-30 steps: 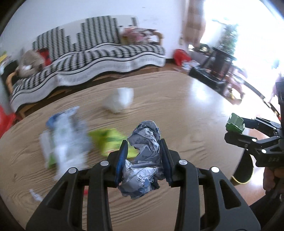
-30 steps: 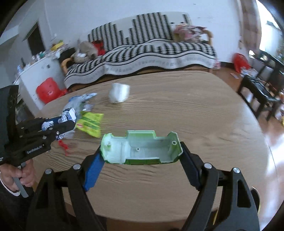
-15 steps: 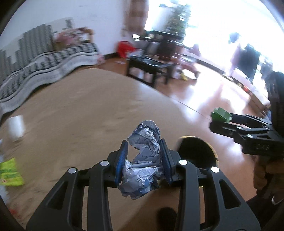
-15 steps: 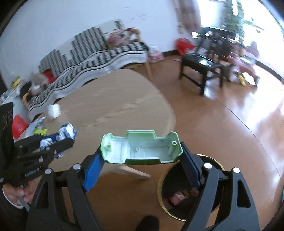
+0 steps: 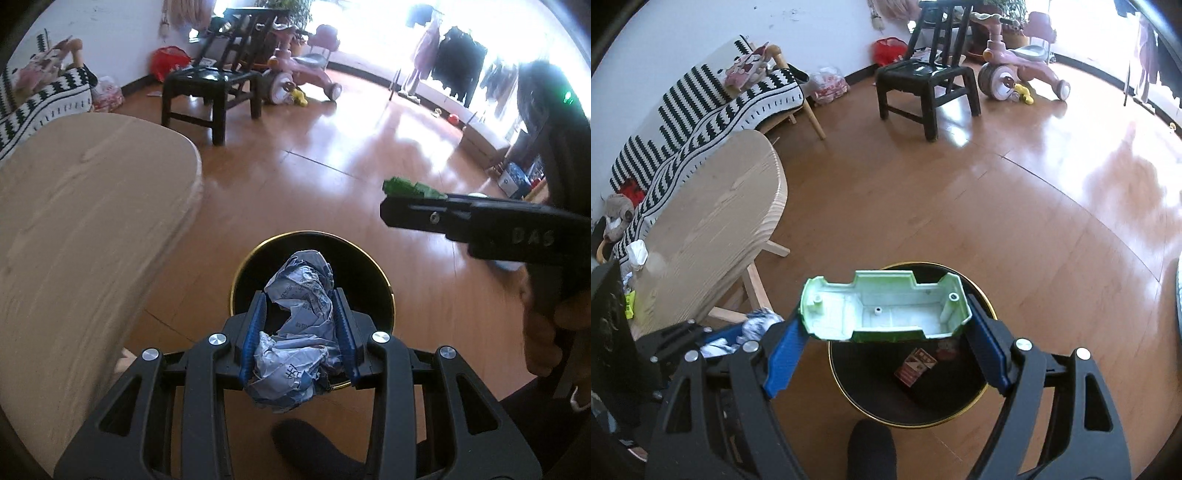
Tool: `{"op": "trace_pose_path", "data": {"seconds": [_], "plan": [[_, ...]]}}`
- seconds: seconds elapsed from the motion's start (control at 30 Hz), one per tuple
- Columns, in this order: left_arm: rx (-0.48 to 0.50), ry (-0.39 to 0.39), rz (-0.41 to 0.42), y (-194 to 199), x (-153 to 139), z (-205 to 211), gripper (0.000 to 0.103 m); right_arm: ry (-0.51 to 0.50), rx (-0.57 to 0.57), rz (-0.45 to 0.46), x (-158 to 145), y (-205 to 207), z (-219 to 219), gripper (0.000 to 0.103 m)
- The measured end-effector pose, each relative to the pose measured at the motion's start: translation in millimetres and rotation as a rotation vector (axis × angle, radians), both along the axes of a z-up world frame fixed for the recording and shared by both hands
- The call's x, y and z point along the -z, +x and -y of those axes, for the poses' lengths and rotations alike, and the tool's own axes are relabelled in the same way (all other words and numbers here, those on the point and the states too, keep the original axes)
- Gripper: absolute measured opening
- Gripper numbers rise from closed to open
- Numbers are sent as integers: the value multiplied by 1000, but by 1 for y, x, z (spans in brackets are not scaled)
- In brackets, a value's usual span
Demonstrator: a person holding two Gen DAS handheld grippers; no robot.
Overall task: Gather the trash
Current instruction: 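Carry the foil and green tray to the bin and open both tools, then swing both open tools back over the table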
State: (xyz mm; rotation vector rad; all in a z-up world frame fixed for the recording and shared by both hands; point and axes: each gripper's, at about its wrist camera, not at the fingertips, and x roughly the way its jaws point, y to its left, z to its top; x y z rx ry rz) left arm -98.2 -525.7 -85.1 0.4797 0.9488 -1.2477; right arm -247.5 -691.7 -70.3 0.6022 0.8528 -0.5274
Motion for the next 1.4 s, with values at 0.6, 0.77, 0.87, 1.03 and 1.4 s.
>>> {"op": "trace_pose_path", "data": {"seconds": [0.6,0.77,0.87,1.03,1.4], "plan": [[-33,-22,-39,1,2,12,72,2,28,10,-5,4,1,86],[-35,-24,-34,-1,-1,11,74,1,25,10,-5,5,0,86],[-41,-29,-30,0,-4,7,77,-2,22,11,-7,8,-1,86],[-61,-40,-12,9,-14,-10,84,-14,-2,19,-16,22,-8,88],[-263,-96,65,65,-72,-122,96,-102,-189,90,-71,104,-93,94]]}}
